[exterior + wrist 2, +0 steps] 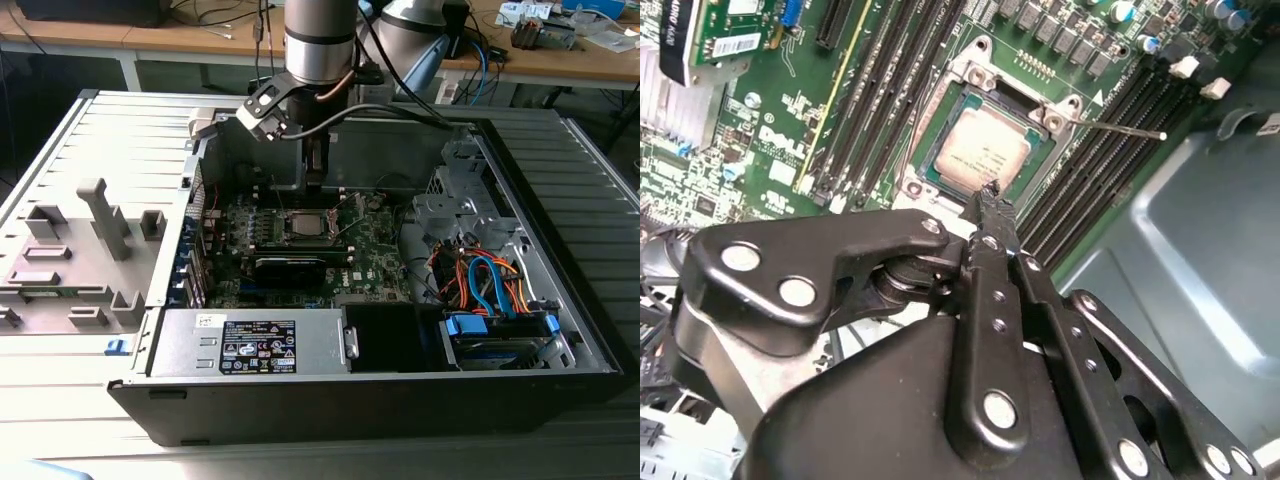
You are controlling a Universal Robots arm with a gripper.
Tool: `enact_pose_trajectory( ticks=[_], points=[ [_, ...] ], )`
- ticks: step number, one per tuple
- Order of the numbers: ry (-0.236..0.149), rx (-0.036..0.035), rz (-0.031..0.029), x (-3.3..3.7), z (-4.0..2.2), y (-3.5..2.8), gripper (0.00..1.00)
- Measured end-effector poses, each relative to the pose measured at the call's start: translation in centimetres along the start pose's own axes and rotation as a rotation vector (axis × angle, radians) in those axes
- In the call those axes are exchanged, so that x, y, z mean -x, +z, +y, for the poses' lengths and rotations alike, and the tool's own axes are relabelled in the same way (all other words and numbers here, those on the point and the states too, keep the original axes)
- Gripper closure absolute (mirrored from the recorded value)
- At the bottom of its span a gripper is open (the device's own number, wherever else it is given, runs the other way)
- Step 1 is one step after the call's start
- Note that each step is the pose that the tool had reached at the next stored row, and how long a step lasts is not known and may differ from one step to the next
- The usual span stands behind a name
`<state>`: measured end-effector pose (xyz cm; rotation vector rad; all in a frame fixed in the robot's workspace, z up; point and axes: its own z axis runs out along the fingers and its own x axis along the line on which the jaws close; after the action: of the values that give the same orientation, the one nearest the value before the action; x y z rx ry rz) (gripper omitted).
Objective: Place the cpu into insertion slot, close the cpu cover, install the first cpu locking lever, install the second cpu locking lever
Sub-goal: 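Place the cpu into insertion slot, then close the cpu cover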
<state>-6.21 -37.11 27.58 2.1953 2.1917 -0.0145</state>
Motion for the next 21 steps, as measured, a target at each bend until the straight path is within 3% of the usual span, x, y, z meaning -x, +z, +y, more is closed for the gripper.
enact_pose_trajectory(
  ticks=[5,8,14,15,18,21],
  points=[
    [0.000,-0.0001,-0.0001,0.00,0.00,-0.01,0.89],
    [-0.003,-0.0038,-0.0002,0.00,1.07,0.01,0.89],
    [-0.062,-0.0028,0.0011,-0.01,1.94,0.06,0.89],
    [-0.068,-0.0042,0.0012,0.00,2.65,0.08,0.89],
    [-0.072,-0.0082,0.0014,0.00,3.99,0.14,0.89],
    [-0.075,-0.0115,0.0015,-0.01,5.00,0.20,0.89]
  ],
)
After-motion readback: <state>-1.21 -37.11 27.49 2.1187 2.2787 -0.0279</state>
